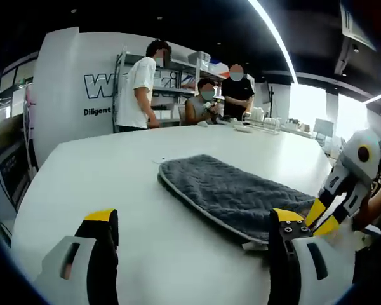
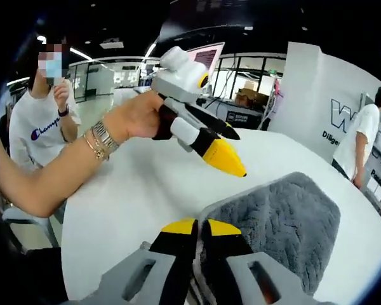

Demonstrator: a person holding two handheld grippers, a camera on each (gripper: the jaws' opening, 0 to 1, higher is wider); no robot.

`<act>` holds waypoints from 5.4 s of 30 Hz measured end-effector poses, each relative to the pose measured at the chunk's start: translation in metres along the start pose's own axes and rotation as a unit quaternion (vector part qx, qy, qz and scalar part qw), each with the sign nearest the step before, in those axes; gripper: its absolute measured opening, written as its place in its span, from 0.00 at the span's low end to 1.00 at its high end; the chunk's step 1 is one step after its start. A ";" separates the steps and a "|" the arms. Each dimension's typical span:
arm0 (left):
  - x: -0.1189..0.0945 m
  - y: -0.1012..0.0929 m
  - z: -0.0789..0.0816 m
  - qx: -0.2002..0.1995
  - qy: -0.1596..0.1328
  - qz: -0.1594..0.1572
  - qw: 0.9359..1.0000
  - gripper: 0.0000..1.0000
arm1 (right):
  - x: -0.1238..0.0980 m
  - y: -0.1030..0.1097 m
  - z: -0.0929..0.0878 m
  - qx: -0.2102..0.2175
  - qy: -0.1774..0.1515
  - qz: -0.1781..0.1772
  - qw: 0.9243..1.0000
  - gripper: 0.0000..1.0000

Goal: Open the folded towel by lifting each exposed corner and separating the folded layers until the towel lies flat within the target outline without major curled edges

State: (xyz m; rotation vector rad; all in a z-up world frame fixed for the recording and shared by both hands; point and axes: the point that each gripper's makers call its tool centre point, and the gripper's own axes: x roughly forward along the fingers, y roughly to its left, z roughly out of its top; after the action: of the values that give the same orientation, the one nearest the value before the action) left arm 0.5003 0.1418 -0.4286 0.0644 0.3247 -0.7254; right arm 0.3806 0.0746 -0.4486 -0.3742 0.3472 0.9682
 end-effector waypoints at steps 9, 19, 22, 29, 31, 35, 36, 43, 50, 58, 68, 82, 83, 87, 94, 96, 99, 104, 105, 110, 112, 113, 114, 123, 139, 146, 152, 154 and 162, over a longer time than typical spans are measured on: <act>0.001 0.002 -0.002 -0.005 0.003 -0.002 1.000 0.97 | -0.030 -0.046 -0.001 0.019 -0.027 -0.078 0.996 0.01; 0.004 0.001 -0.005 -0.004 0.014 -0.007 1.000 0.96 | -0.070 -0.099 -0.025 0.038 -0.020 -0.171 0.984 0.01; 0.005 0.001 -0.006 -0.002 0.017 -0.007 1.000 0.96 | -0.086 -0.117 -0.036 0.041 -0.011 -0.204 0.978 0.01; 0.004 0.001 -0.008 -0.002 0.022 -0.004 1.000 0.96 | -0.119 -0.151 -0.063 0.036 0.025 -0.272 0.961 0.01; 0.005 0.001 -0.008 -0.002 0.022 -0.004 1.000 0.96 | -0.126 -0.156 -0.069 0.040 0.027 -0.278 0.959 0.01; 0.005 -0.001 -0.009 -0.002 0.023 -0.005 1.000 0.96 | -0.144 -0.168 -0.087 0.042 0.050 -0.305 0.950 0.01; 0.004 -0.001 -0.010 -0.002 0.023 -0.004 1.000 0.96 | -0.148 -0.171 -0.090 0.041 0.054 -0.311 0.948 0.01; 0.004 -0.003 -0.012 -0.003 0.025 -0.004 1.000 0.96 | -0.178 -0.186 -0.124 0.052 0.089 -0.347 0.932 0.01; 0.006 -0.004 -0.015 0.000 0.035 -0.004 0.999 0.96 | -0.199 -0.190 -0.165 0.065 0.134 -0.365 0.919 0.00; 0.008 0.000 -0.016 -0.001 0.039 -0.002 0.999 0.96 | -0.226 -0.191 -0.197 0.096 0.152 -0.382 0.907 0.00; 0.009 0.002 -0.021 -0.002 0.049 0.001 0.999 0.96 | -0.248 -0.179 -0.210 0.119 0.156 -0.396 0.897 0.00; 0.010 -0.001 -0.025 0.001 0.055 0.001 0.998 0.95 | -0.255 -0.175 -0.210 0.099 0.159 -0.397 0.899 0.09; 0.010 0.000 -0.025 0.001 0.056 0.000 0.998 0.95 | -0.257 -0.177 -0.209 0.094 0.158 -0.399 0.898 0.13; 0.010 -0.001 -0.025 0.003 0.056 -0.001 0.998 0.95 | -0.268 -0.187 -0.206 0.086 0.151 -0.411 0.895 0.32; 0.010 -0.001 -0.024 0.003 0.055 -0.002 0.998 0.95 | -0.264 -0.213 -0.183 0.113 0.097 -0.384 0.911 0.58; 0.010 0.000 -0.023 0.004 0.055 -0.003 0.998 0.95 | -0.262 -0.223 -0.177 0.121 0.089 -0.373 0.915 0.67; 0.010 -0.001 -0.023 0.005 0.054 -0.003 0.999 0.95 | -0.259 -0.238 -0.171 0.122 0.096 -0.370 0.916 0.80; 0.009 -0.003 -0.021 0.005 0.051 -0.008 0.999 0.96 | -0.257 -0.267 -0.158 0.109 0.107 -0.374 0.915 0.91; 0.009 -0.003 -0.020 0.004 0.050 -0.009 0.999 0.96 | -0.256 -0.272 -0.154 0.111 0.105 -0.374 0.915 0.95; 0.009 -0.007 -0.017 0.004 0.044 -0.016 0.999 0.96 | -0.250 -0.290 -0.122 0.113 0.074 -0.379 0.915 0.99; 0.009 -0.010 -0.014 0.002 0.035 -0.025 0.999 0.97 | -0.244 -0.301 -0.111 0.118 0.059 -0.378 0.916 0.99; 0.009 -0.011 -0.011 0.000 0.031 -0.030 0.999 0.97 | -0.240 -0.305 -0.107 0.119 0.052 -0.374 0.918 0.98; 0.009 -0.012 -0.010 -0.002 0.028 -0.033 0.999 0.97 | -0.234 -0.310 -0.101 0.120 0.039 -0.367 0.922 0.93; 0.010 -0.011 -0.012 0.002 0.033 -0.028 0.999 0.97 | -0.191 -0.355 -0.068 0.218 -0.057 -0.308 0.924 0.38; 0.010 -0.014 -0.014 0.008 0.041 -0.024 0.999 0.96 | -0.136 -0.385 -0.121 0.425 -0.060 -0.222 0.876 0.12; 0.010 -0.017 -0.016 0.016 0.049 -0.022 0.998 0.96 | -0.132 -0.385 -0.138 0.423 -0.023 -0.235 0.875 0.10; 0.011 -0.020 -0.019 0.019 0.055 -0.023 0.998 0.96 | -0.126 -0.390 -0.150 0.441 -0.002 -0.220 0.870 0.14; 0.011 -0.020 -0.020 0.020 0.058 -0.024 0.998 0.96 | -0.124 -0.384 -0.156 0.451 -0.001 -0.213 0.867 0.14; 0.012 -0.017 -0.023 0.016 0.063 -0.021 0.998 0.96 | -0.119 -0.373 -0.151 0.468 -0.013 -0.189 0.863 0.00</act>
State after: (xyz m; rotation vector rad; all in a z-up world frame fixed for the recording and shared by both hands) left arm 0.4916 0.1255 -0.4529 0.1352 0.4365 -0.7692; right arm 0.6157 -0.2716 -0.4721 0.4548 0.6454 0.3317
